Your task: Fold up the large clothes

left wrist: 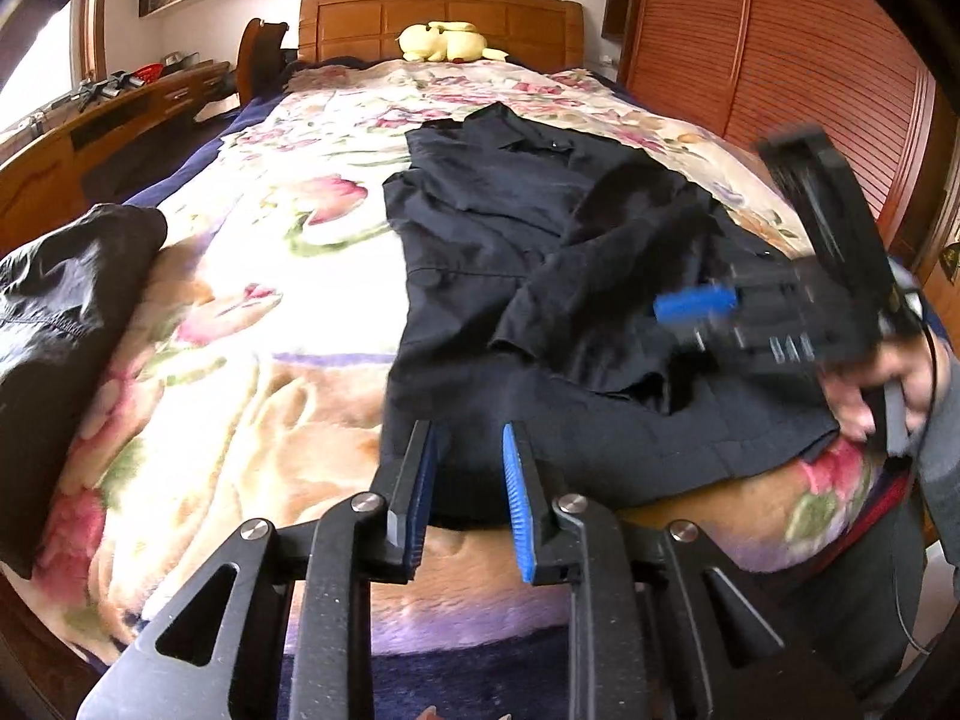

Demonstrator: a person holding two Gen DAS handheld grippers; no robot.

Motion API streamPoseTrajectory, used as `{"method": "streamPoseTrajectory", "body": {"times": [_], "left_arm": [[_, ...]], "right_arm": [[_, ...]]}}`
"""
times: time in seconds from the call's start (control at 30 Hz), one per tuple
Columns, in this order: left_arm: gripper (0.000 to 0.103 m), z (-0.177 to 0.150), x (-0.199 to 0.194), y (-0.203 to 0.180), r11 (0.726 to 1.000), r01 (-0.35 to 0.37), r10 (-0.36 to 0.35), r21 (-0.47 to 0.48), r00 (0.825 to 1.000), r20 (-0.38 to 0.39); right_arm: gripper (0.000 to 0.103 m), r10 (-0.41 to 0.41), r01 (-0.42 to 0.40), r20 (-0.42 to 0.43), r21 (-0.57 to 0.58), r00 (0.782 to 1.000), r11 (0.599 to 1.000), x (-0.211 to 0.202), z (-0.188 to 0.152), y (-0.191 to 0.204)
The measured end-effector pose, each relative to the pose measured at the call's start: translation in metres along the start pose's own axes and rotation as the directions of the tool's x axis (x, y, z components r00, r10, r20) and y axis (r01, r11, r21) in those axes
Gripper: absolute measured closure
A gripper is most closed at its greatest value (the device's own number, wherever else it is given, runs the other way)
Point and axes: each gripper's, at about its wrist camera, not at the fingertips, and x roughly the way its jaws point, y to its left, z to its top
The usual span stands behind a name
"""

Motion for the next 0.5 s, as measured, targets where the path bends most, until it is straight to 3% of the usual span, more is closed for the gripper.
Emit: {"method": "streamPoseTrajectory", "body": {"times": [0.2,0.5], "left_arm": [[0.079,0.001,-0.001,0.009,1.000,-0.015,0.015,-0.017,1.000,0.018],[0.078,-0.010,0.011,0.019,0.998,-0.067,0.066,-0.020,0.997,-0.047]], "right_arm": [[0.065,0.005,-0.005,-0.015,0.000,1.000,1.000,0.001,-0.024,0.007],[0.065,0.002,-0.002,-0.006,0.000,1.000,1.000,-0.004,-0.020,0.012]]}}
